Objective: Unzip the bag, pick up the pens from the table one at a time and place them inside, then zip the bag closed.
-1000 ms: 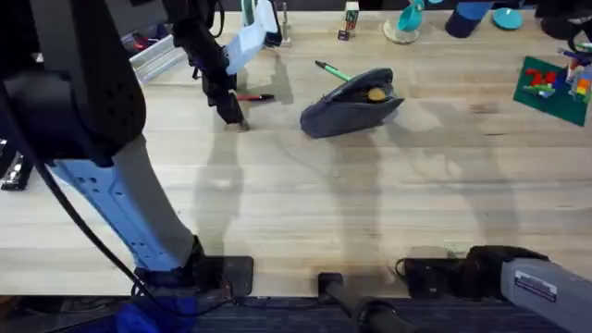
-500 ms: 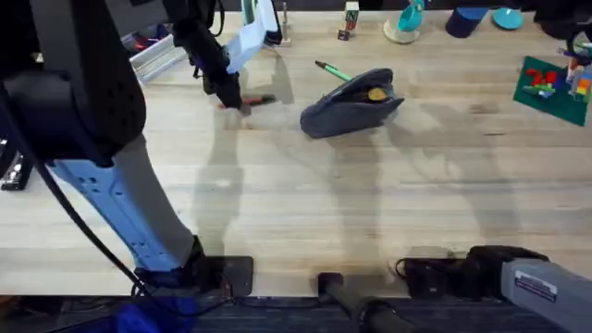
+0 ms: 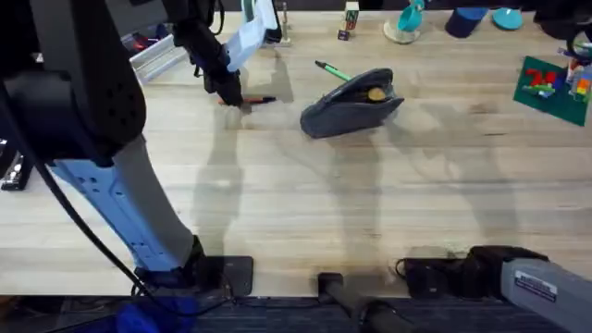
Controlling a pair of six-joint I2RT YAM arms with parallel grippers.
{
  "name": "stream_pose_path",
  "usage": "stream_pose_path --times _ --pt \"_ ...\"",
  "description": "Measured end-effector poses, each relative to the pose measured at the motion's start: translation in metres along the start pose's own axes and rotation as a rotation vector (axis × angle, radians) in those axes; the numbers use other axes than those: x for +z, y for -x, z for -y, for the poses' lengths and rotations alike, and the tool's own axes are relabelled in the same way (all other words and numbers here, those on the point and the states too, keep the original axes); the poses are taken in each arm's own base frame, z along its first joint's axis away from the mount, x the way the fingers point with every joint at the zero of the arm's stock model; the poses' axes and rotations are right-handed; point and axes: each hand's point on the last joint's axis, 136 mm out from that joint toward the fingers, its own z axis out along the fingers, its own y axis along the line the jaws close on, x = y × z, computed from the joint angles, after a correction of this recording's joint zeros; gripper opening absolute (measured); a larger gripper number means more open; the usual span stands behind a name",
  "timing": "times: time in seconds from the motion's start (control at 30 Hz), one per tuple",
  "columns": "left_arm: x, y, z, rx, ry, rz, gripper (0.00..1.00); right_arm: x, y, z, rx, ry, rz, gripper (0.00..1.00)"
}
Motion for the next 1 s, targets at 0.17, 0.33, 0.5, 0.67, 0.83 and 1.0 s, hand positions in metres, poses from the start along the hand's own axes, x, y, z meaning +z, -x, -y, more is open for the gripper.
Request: stream_pose_path --times 0.17,0.33,0.5,0.67,0.83,1.0 --pt "-0.003 0.006 -0.007 -0.025 0.025 0.007 0.043 0.0 0.0 0.0 0.0 0.0 0.0 0.996" --pt "-0.014 0.012 -0.015 -0.052 0.04 0.013 0.043 0.0 0.0 0.0 0.0 0.0 0.0 0.996" --pt "-0.018 0.014 -0.018 -0.062 0.048 0.016 0.042 0.0 0.0 0.0 0.0 0.0 0.0 0.996" --pt "-0.022 0.015 -0.017 -0.07 0.051 0.017 0.042 0.0 0.0 0.0 0.0 0.0 0.0 0.996" --pt "-0.053 0.028 -0.02 -0.063 0.124 0.043 0.042 0.0 0.0 0.0 0.0 0.0 0.0 0.995" --pt "-0.094 0.044 -0.018 -0.047 0.219 0.081 0.042 0.0 -0.002 0.0 0.005 0.0 -0.009 0.995"
